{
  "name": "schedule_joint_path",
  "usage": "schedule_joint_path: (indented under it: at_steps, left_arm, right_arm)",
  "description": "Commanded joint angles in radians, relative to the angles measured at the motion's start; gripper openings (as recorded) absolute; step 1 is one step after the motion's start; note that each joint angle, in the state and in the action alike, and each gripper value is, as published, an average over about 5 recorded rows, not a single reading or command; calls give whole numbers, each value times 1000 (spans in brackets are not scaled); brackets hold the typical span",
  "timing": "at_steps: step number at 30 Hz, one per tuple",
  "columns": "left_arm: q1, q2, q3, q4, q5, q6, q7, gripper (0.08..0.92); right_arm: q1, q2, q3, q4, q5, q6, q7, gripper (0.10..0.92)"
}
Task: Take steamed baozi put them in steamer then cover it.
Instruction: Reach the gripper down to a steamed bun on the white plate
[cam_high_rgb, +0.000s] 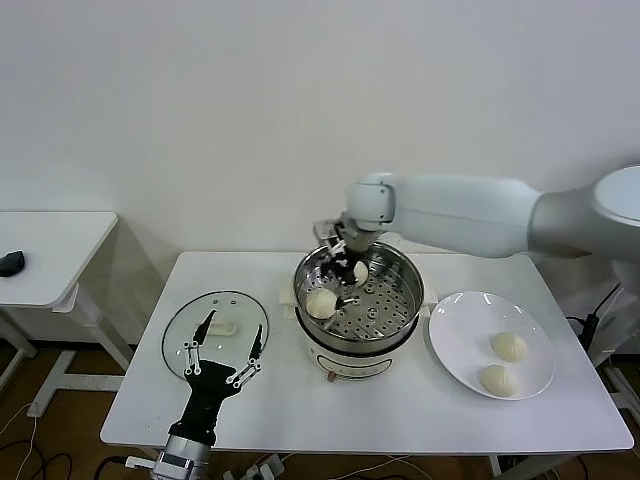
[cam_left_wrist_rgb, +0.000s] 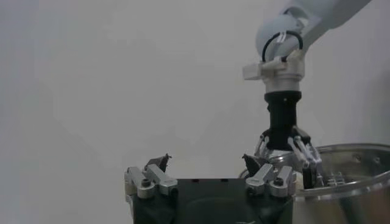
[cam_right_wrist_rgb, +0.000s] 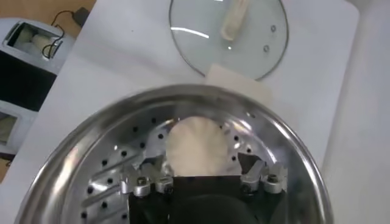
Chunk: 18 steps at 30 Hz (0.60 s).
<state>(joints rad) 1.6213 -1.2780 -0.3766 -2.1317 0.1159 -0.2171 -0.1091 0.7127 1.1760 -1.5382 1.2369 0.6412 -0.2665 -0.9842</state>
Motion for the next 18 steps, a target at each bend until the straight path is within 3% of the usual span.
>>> schedule_joint_path:
  at_steps: [1,7,18]
  left_arm:
    - [-1,2,4,0,2,2,0,823]
    - [-1,2,12,1,4,3,1,823]
    - [3,-5,14,-2,10,7,1,823]
  right_arm:
    - [136,-264,39,61,-92,49,-222,823]
    - [162,-452,33,61,-228,137,-374,823]
    - [0,-643,9,87,-379,180,-397,823]
